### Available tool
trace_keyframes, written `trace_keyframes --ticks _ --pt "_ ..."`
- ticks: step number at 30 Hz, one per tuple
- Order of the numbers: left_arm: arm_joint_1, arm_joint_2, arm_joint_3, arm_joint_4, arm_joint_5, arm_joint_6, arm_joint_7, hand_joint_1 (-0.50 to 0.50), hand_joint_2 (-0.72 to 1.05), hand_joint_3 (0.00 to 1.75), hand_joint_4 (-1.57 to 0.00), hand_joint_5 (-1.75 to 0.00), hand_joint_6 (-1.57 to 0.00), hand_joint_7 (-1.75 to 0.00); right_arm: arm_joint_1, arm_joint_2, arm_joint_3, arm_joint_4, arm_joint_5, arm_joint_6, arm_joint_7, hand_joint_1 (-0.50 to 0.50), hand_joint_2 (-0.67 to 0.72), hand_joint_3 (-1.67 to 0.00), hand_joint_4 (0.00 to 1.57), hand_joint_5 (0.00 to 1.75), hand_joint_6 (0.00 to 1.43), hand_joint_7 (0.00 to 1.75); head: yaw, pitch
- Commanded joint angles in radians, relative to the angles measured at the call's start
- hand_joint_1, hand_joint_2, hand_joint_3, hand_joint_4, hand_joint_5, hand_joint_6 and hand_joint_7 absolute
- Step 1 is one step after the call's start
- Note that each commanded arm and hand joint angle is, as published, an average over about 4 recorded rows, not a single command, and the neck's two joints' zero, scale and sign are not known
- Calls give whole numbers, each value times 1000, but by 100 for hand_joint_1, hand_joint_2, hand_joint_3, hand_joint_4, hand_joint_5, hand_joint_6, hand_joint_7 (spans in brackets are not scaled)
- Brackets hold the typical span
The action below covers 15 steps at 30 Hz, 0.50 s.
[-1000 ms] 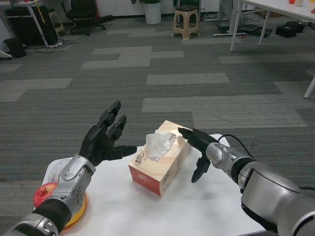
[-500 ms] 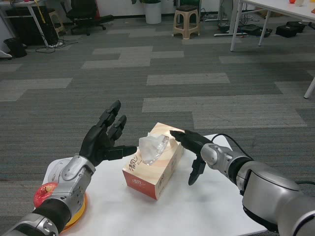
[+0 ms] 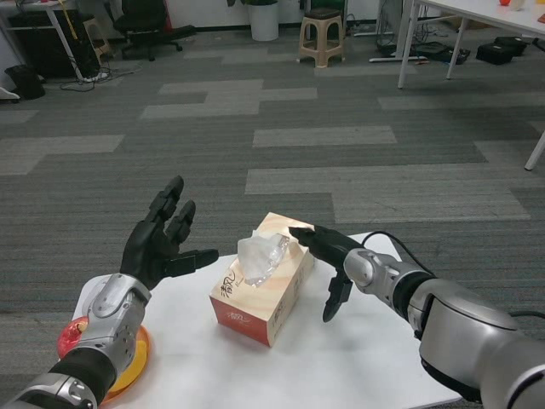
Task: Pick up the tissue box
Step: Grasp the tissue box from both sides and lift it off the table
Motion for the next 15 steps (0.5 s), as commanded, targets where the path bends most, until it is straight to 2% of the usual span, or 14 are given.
trace_keyframes --ticks 1,5,10,15 --pt "17 12 41 47 12 1 2 50 94 2 0 0 0 0 -26 -1 6 -8 6 -3 8 -25 3 -32 0 0 0 0 1 -2" --pt "18 28 44 75 25 54 -13 50 96 9 0 0 0 0 -24 -1 7 -9 6 -3 8 -25 3 -32 0 0 0 0 5 -6" --pt "14 76 -14 79 26 220 -78 50 96 4 0 0 0 0 -24 -2 6 -9 6 -3 8 -25 3 -32 0 0 0 0 9 -8" --pt "-3 106 -75 105 26 279 -107 50 96 7 0 0 0 0 -24 -2 9 -9 7 -3 8 -25 3 -32 0 0 0 0 12 -10"
